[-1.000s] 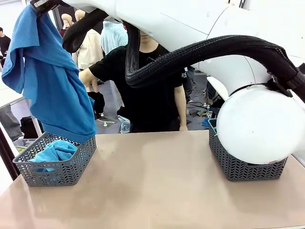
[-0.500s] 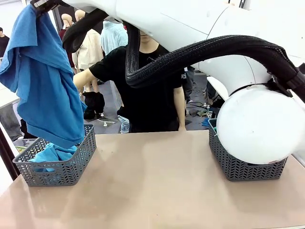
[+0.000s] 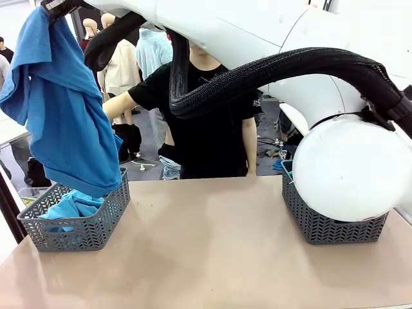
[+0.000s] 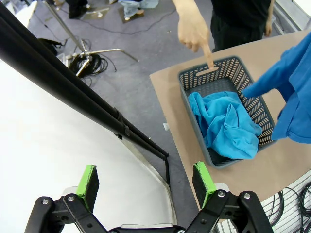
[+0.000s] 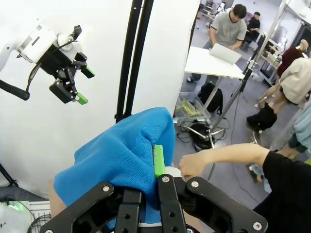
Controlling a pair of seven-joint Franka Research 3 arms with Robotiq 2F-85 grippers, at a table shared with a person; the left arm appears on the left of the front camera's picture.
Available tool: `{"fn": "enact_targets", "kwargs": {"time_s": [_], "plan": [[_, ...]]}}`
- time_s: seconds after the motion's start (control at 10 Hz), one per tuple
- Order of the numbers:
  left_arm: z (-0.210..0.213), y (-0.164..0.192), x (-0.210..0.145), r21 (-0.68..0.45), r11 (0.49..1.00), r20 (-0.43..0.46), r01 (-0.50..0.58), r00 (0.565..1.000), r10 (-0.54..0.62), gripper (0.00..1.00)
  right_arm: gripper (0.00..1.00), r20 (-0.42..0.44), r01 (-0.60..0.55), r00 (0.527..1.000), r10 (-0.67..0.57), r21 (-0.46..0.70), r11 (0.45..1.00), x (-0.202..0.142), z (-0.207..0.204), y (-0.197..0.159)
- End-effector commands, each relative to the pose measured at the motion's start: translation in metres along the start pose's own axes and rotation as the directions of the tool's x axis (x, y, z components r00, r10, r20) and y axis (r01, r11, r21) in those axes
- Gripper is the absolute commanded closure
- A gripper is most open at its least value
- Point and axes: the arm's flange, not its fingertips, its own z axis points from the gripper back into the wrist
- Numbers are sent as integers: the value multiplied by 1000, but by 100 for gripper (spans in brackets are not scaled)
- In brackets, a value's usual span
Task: Sort the tops and bottoms.
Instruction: Lift clothes from the center of the table with your right hand.
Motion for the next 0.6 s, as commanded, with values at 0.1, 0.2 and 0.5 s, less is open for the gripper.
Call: {"fn": "enact_targets", "kwargs": {"time_s": [0.1,0.2,0.5], "plan": [[0,1,1,2,1000,1,0,1000,0,0,100,37,14,999,-13,-20,1000,27,-55,-31],[0,1,1,2,1000,1,0,1000,0,0,100,59,-18,998,15,48,999,36,-75,-40],[0,1,1,2,1000,1,0,1000,0,0,100,153,-8,988,-18,172,985,47,-174,-87]]}}
